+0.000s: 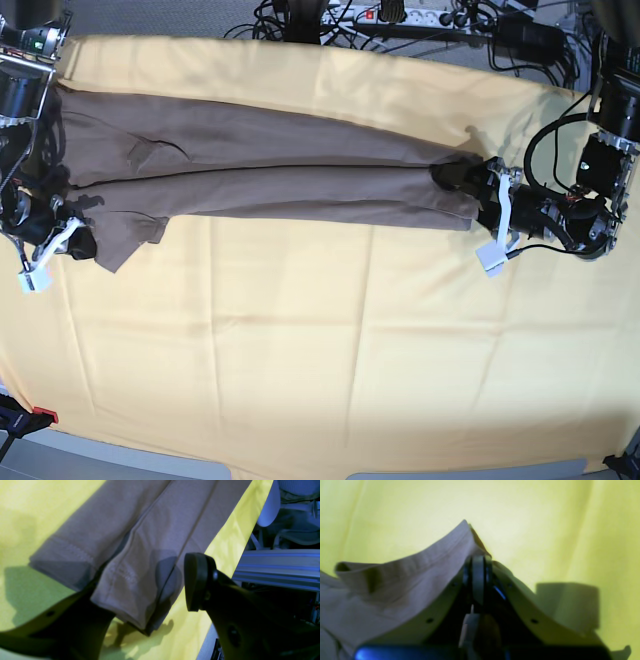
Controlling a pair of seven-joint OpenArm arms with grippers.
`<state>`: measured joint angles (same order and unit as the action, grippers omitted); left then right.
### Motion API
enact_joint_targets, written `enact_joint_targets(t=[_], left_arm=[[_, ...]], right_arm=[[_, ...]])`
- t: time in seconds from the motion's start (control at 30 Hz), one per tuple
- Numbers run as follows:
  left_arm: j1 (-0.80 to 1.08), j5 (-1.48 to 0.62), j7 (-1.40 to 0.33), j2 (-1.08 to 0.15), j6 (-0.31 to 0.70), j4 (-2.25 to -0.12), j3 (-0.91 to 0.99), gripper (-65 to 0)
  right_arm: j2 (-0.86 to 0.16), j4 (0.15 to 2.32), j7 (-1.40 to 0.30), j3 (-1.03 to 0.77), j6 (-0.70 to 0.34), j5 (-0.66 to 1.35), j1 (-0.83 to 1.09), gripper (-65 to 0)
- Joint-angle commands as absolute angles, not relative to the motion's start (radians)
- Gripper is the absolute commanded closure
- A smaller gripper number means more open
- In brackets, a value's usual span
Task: Fold the T-shirt properly
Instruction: 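Tuck the sleeve end under with the right gripper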
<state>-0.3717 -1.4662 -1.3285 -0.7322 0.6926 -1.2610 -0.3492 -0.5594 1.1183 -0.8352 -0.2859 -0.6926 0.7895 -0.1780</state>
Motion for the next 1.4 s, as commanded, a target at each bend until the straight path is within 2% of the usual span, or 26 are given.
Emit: enact_joint_targets(t=[0.0, 0.23, 0.57, 1.0, 1.2, 1.37], left_arm=[[-0.393, -1.484, -1.324, -0.751, 0.698, -1.272, -0.338, -33.6], [-0.393, -1.484, -1.319, -0.751, 0.698, -1.272, -0.338, -33.6], [-0.393, -1.484, -1.32, -0.751, 0.698, -1.272, -0.338, -33.6], [-0.393, -1.484, -1.316, -0.751, 0.698, -1.272, -0.338, -33.6], [-0.393, -1.484, -1.316, -0.751, 0.698, -1.272, -0.338, -33.6], [-0.393, -1.484, -1.316, -0.751, 0.698, -1.272, -0.338, -33.6]], right_arm=[[-0.592, 1.141, -0.831, -0.295, -0.698, 0.83, -0.199, 0.0], [-0.622, 1.307, -0.963, -0.295, -0.698, 0.947, -0.133, 0.0], [-0.647, 1.665, -0.989, -0.295, -0.698, 0.943, 0.113, 0.0], [-0.758, 1.896, -1.059, -0.295, -0.698, 0.943, 0.367, 0.0], [-0.802, 1.938, -1.193, -0.295, -0.698, 0.943, 0.39, 0.0], [-0.823, 1.928, -1.214, -0.295, -0.698, 0.943, 0.391, 0.0]])
